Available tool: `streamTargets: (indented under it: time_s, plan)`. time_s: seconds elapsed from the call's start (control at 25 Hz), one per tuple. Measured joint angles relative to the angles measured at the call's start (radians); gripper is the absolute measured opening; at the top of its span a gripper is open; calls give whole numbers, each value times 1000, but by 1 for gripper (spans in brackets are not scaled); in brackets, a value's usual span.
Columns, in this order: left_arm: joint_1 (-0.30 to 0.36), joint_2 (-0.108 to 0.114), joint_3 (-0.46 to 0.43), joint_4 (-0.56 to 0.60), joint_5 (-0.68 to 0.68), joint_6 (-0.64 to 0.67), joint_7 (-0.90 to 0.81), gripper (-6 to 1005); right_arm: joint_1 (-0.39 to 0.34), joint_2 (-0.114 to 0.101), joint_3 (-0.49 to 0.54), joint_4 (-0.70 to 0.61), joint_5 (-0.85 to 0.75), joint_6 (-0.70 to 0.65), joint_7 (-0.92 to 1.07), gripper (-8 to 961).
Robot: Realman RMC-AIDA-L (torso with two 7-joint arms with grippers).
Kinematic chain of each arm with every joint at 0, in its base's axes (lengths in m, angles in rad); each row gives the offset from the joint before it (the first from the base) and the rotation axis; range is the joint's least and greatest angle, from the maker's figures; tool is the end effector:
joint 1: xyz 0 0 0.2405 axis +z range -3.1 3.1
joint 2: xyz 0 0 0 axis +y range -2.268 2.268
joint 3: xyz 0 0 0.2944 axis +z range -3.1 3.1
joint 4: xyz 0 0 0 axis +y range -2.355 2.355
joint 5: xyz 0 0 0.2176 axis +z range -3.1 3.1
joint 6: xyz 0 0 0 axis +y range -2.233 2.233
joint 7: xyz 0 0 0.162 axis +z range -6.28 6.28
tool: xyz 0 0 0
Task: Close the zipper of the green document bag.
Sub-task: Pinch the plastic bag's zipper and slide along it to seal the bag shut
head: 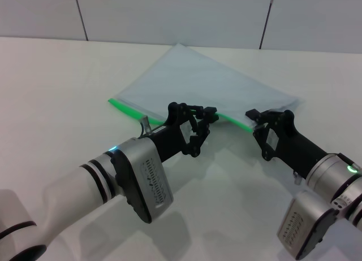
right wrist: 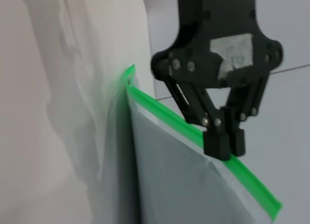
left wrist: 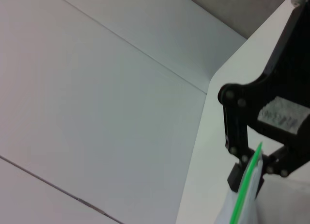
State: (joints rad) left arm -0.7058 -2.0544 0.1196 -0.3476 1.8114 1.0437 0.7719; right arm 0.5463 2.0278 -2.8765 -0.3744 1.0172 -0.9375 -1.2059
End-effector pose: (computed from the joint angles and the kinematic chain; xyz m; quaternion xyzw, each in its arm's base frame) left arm -0.2504 0.3699 -0.1533 -0.8510 0.2725 -0.0974 0.4383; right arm 0.2962 0.3603 -0.1356 -0.7909 -0.3818 -0.0537 0.4753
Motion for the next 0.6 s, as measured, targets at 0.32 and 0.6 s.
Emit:
streamTargets:
  time_s: [0.32, 0.6]
  plan:
    - [4, 1, -2, 5, -19, -4, -1, 124, -1, 0, 6, 17, 1, -16, 33, 47]
    - [5, 3, -3, 6, -26, -5, -1, 136, -3, -1, 3, 30, -2, -39, 58, 47]
